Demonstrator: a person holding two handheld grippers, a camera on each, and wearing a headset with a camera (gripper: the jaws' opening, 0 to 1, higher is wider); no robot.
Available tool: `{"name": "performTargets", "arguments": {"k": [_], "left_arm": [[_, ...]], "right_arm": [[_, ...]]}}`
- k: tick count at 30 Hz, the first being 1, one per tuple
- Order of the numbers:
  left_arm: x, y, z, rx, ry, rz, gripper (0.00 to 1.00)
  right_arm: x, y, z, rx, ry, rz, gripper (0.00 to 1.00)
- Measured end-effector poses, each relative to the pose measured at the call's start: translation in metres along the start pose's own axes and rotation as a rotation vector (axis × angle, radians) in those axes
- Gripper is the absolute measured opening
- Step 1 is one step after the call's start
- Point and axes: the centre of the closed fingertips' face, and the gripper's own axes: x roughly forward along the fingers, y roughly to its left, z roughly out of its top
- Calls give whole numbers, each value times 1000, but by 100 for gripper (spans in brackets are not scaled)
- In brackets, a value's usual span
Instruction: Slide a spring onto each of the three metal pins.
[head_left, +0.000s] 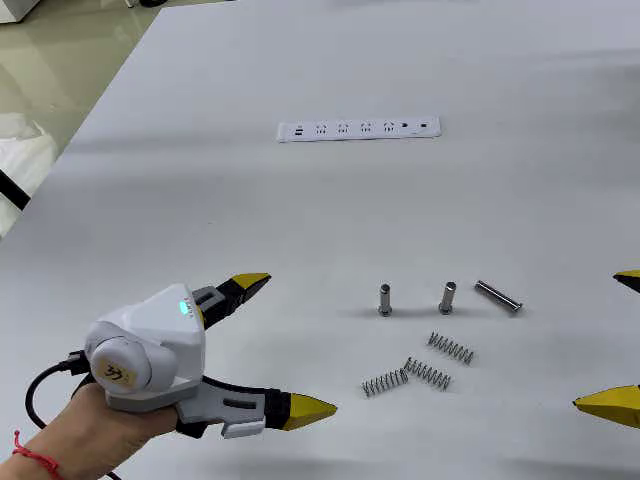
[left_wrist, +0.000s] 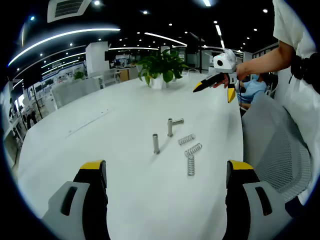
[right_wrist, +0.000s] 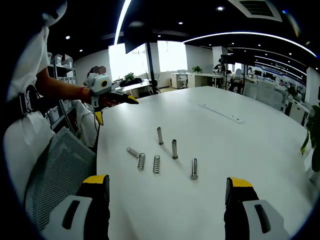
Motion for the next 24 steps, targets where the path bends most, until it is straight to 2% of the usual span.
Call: {"name": "performTargets", "arguments": {"k": [13,24], "left_arm": [[5,-3,3,-6,-8,-10,99],[9,-3,0,-13,-7,-17,99]], "right_arm": [[0,1,-3,3,6,4,96],[2,-2,-3,-1,14,10,96]]}}
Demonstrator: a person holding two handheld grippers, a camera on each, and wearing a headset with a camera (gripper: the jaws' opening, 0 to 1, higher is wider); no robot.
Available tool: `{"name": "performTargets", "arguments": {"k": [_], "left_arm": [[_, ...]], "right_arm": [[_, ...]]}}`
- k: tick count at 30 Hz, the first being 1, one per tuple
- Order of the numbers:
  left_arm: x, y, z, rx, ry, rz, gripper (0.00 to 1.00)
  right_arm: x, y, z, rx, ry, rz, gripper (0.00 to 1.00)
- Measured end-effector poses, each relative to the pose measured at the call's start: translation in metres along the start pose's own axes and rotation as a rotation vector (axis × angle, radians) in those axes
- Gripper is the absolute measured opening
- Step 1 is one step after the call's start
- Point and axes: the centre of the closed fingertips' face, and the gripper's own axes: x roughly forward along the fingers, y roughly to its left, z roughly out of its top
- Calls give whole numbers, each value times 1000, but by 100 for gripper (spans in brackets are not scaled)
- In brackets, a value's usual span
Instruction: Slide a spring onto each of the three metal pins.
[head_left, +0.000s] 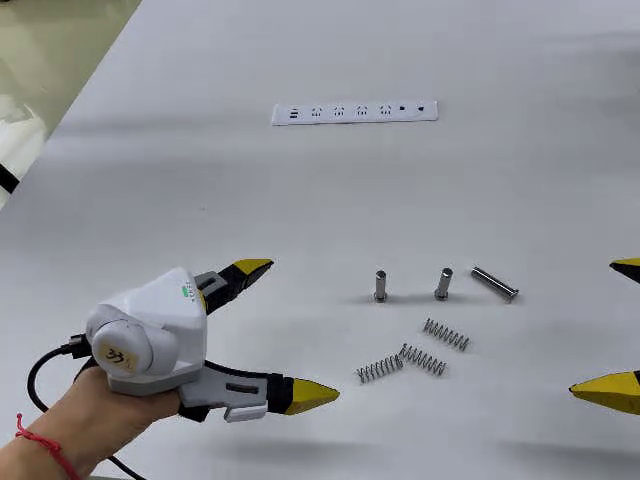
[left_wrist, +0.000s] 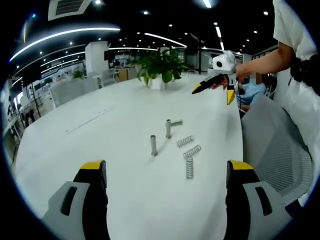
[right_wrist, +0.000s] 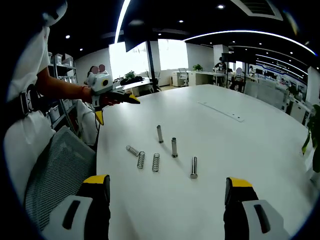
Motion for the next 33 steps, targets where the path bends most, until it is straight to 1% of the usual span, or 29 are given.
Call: {"name": "performTargets", "arguments": {"k": [9,22,27,33], "left_arm": [[1,0,0,-6,-6,-4,99],[3,1,0,-14,-22,-6,99],[3,2,2,-15,-32,-3,99],[3,3,4,-16,-40,-3,99]], "right_arm": [[1,-3,4,-9,8,5,95],[12,-13,21,-36,33,21,89],[17,-20,28,-46,47,18,82],[27,-23,34,-63,60,22,75]]}}
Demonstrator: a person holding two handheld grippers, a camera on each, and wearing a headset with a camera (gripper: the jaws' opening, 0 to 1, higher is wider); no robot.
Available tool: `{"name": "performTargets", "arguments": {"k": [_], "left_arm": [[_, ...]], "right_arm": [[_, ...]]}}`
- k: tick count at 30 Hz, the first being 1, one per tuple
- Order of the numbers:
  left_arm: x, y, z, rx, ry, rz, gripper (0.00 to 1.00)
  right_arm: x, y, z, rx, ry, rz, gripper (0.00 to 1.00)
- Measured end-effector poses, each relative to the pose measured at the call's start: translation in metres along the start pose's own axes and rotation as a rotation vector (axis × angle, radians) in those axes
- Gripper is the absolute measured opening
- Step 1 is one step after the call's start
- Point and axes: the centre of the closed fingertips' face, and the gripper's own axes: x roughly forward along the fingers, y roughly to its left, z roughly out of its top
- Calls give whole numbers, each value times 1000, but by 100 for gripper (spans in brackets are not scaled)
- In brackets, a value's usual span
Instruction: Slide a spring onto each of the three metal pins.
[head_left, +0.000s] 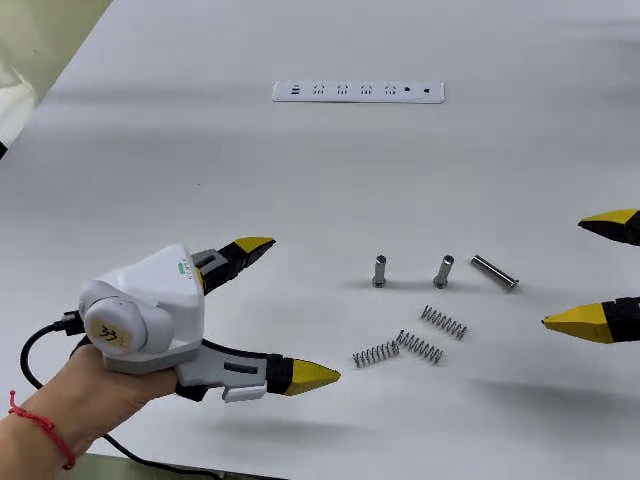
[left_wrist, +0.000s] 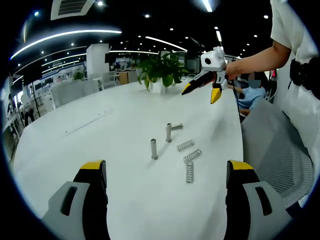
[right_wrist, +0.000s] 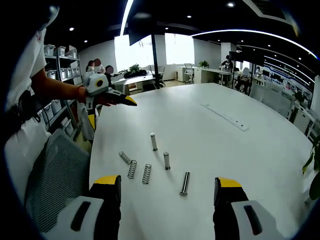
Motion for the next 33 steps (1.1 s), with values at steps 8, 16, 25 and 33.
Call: {"name": "performTargets", "arguments": {"k": [8,16,25,33], "left_arm": [[2,0,2,6,-7,-5,99],[3,1,3,6,-14,-7,99],[5,2,4,4,-21,-11,99],[7,2,3,-4,-25,-13,99]], "right_arm": [[16,-11,6,-4,36,2,64],[33,-24,7,14,98,-6,51],[56,-36,1,27,182,-4,40],[76,-42,-11,34,274,3,31]]}}
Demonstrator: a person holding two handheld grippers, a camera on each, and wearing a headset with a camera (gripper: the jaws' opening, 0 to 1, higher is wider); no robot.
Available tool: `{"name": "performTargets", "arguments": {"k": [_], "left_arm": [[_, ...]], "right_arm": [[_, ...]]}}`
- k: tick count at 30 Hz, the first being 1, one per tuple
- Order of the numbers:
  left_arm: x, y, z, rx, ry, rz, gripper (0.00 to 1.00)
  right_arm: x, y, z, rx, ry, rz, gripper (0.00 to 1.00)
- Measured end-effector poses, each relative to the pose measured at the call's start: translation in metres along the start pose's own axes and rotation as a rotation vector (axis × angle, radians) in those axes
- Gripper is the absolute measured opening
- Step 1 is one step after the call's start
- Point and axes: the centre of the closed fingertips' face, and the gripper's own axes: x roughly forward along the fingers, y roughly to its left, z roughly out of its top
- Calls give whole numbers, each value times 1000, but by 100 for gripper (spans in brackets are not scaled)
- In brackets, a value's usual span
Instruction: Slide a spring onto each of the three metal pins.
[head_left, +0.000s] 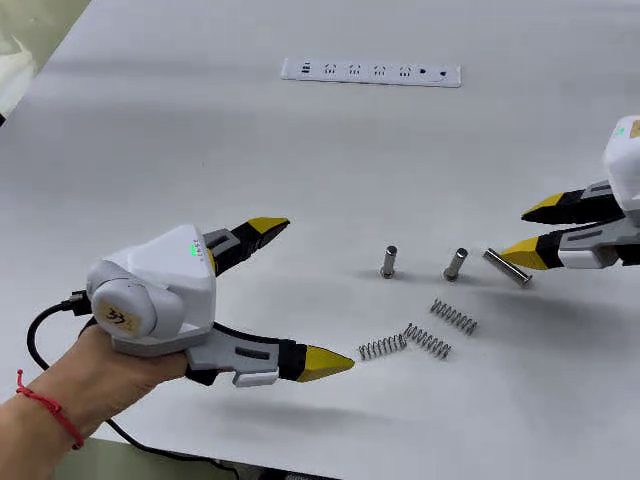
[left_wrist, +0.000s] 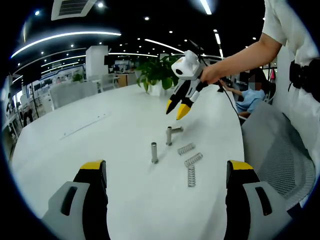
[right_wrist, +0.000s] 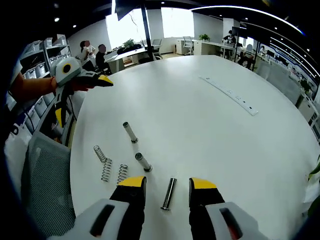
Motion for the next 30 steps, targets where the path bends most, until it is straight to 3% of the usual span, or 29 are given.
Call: {"name": "performTargets", "arguments": {"k": [6,12,30], "left_arm": [[1,-1,0,-3,-1,-4,99],[3,-2,0,-7,-3,-11,99],[4,1,-2,-24,-17,-9,99]], "right_arm": [[15,-2,-9,13,54,10,26],[36,-14,-21,17,108,10,23],[46,-9,-23,38,190,9,12]]}}
